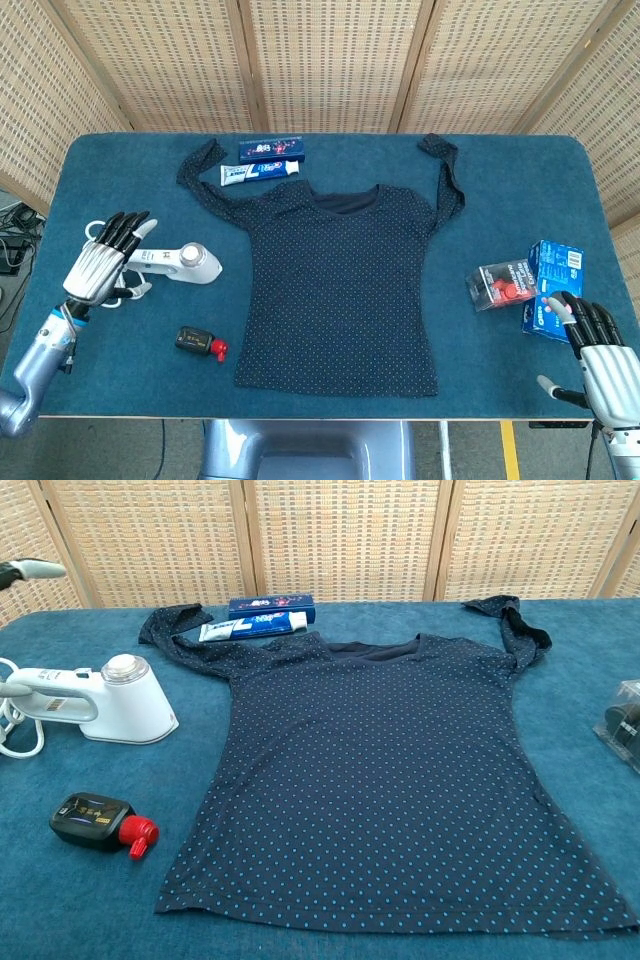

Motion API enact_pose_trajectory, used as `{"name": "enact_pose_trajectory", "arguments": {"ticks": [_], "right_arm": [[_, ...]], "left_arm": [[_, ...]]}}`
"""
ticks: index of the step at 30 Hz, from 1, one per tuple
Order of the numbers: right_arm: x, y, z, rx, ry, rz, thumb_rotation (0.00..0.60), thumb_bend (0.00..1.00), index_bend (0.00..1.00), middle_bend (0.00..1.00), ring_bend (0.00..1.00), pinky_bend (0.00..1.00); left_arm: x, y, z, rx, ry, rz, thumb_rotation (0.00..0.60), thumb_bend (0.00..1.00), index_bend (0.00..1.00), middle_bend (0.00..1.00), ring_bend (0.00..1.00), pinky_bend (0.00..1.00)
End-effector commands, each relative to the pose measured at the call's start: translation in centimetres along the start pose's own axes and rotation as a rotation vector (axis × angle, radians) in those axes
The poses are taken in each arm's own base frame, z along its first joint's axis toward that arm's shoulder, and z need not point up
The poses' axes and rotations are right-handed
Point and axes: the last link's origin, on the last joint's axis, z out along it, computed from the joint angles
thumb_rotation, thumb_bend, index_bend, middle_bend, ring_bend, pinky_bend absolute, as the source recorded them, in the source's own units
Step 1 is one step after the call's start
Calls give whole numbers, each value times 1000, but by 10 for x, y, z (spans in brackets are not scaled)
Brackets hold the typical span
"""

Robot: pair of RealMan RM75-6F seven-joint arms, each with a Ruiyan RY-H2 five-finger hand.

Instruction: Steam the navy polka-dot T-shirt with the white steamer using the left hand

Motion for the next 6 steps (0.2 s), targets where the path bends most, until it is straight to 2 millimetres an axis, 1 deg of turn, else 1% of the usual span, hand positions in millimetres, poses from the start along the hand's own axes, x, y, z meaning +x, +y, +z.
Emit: {"name": "enact_pose_trajectory", "arguments": {"ticks": [1,6], "right_arm": [[1,2,0,-1,6,-1,600,0,0,0,0,0],[1,6,2,-12,19,-15,600,0,0,0,0,0]], "left_arm": [[35,2,-70,251,103,108,600,0,0,0,0,0],[41,14,-109,407,66,39,600,0,0,0,0,0]]}}
